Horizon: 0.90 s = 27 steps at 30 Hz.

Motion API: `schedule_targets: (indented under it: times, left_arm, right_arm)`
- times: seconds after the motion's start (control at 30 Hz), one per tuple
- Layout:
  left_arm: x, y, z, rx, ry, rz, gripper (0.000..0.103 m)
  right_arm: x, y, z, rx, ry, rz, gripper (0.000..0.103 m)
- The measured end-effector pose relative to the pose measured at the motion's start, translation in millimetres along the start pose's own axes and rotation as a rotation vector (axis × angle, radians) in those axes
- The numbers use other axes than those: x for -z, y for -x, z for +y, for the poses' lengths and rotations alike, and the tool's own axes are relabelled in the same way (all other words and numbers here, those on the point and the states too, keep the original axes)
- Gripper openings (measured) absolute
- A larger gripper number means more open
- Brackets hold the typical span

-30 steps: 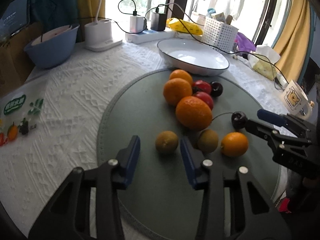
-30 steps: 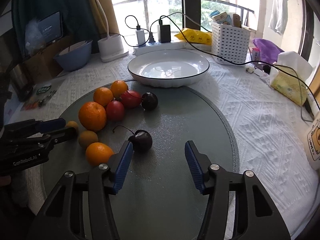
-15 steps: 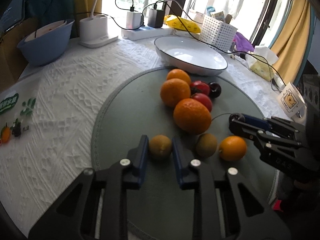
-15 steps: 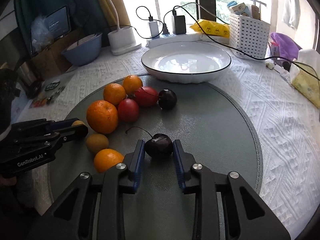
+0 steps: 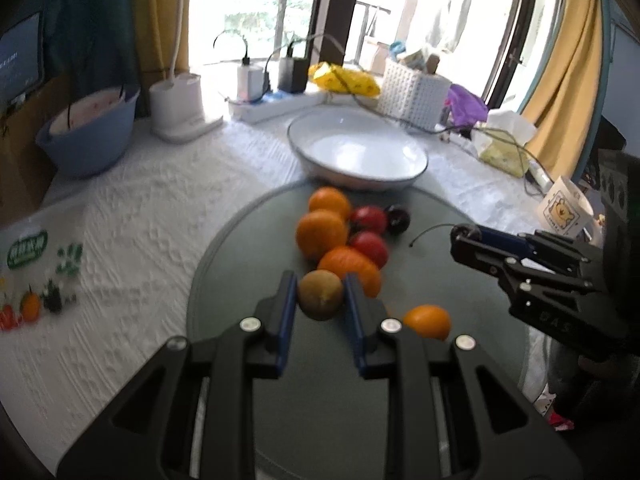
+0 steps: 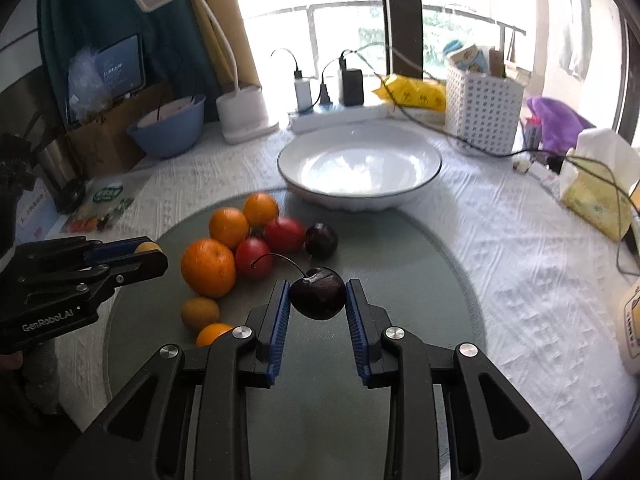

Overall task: Organize fruits
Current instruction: 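Carry the dark plum with the right tool while the left tool carries the small fruit to the white plate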

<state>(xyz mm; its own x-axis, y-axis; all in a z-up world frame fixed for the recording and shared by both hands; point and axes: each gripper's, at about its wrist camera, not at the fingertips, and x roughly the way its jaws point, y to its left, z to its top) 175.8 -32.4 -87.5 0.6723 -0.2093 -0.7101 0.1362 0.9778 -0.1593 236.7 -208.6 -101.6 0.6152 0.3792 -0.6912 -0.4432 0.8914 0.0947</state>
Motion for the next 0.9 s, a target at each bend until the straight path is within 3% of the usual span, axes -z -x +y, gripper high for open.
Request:
schedule_targets:
  times: [0.5,0.9]
  left_arm:
    - [-52,-1,-16,0.052,-0.072,-0.098,0.025]
    - [-88,-26,-22,0.081,-0.112,-0.118,0.025]
  right_arm:
    - [-43,12,-19,0.036,0.03,-0.11,0.03]
    - [-74,-4,-33,0.056,0.049,-0.139,0.03]
